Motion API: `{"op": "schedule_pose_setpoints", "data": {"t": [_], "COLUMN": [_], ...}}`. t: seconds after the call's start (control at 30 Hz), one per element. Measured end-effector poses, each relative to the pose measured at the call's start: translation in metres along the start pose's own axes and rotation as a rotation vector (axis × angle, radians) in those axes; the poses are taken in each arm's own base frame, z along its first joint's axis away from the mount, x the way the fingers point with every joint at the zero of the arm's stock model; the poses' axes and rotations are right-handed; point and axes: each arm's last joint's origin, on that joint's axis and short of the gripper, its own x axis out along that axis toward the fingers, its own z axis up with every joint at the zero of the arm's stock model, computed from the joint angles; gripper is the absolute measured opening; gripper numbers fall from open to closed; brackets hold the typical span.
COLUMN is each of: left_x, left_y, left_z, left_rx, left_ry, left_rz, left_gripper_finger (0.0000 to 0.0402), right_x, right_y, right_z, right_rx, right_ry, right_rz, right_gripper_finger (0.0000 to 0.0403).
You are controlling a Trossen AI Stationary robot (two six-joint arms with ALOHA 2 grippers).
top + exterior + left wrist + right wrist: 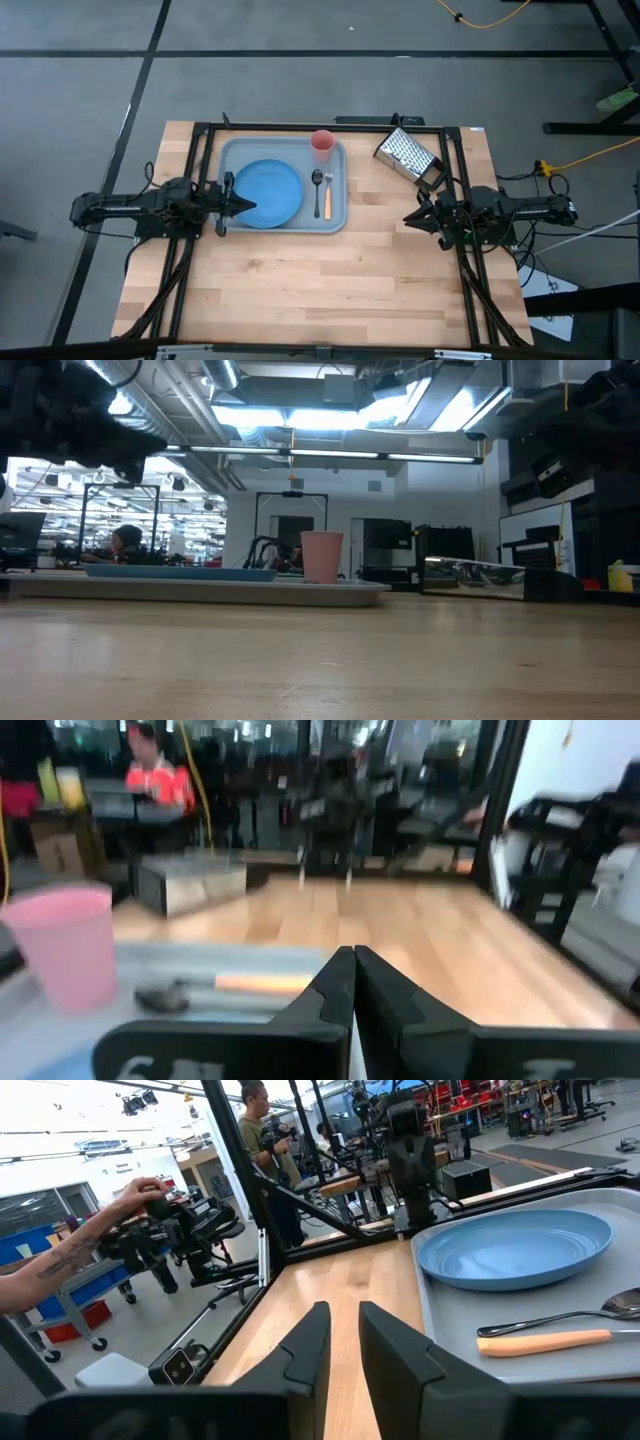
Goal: Pick and place plate/cup/fork/spoon on tray
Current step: Return to Home Position
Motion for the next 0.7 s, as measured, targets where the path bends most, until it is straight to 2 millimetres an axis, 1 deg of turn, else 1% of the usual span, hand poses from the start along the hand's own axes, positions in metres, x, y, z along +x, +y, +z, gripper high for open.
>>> {"op": "schedule_pose_setpoints", "data": {"t": [0.07, 0.1, 0.43, 0.7], "left_x": [0.000, 0.000, -0.004, -0.004], "left_y": [0.001, 0.001, 0.009, 0.011], "left_z": [-0.007, -0.008, -0.005, -0.006], "left_rx": [-0.006, -0.007, -0.002, -0.002], "left_ry": [0.073, 0.082, 0.046, 0.050], "left_rz": [0.010, 0.019, 0.161, 0.178], "left_gripper_finger": [0.0000, 0.0000, 0.0000, 0.0000], "right_x": [0.000, 0.000, 0.000, 0.000], "right_y": [0.000, 0.000, 0.000, 0.000], "right_z": [0.000, 0.000, 0.000, 0.000], "right_rx": [-0.001, -0.001, -0.001, 0.000], "right_ry": [0.000, 0.000, 0.000, 0.000], "right_rz": [0.000, 0.000, 0.000, 0.000], "right_gripper_finger": [0.0061, 0.0061, 0.0061, 0.0061]}}
